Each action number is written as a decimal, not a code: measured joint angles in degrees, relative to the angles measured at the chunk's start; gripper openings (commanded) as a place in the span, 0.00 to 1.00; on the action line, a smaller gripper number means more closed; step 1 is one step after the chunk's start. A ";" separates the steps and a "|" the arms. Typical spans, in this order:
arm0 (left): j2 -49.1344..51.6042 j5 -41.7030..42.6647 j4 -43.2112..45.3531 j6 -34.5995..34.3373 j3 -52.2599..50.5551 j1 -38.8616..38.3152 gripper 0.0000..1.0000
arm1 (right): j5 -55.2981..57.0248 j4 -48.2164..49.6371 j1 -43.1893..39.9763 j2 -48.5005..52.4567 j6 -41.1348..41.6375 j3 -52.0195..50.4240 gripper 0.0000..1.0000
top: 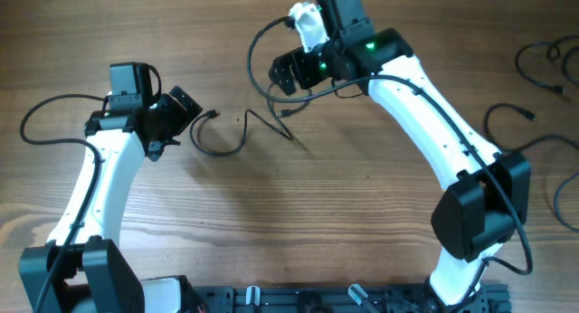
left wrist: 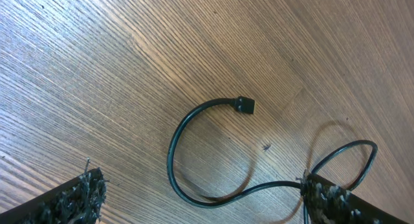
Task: Untangle cables
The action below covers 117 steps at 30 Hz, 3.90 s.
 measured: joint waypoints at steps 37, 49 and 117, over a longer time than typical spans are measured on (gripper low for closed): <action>0.00 0.00 -0.02 0.00 0.00 0.00 1.00 | 24.06 14.75 -14.91 -0.44 14.12 22.08 0.04; 0.00 0.00 -0.15 0.00 0.00 0.00 1.00 | 35.21 7.13 -40.15 25.38 20.28 21.62 0.29; 0.07 0.00 -0.11 0.00 0.00 0.00 1.00 | 22.34 56.74 -21.57 -103.65 23.56 -90.75 1.00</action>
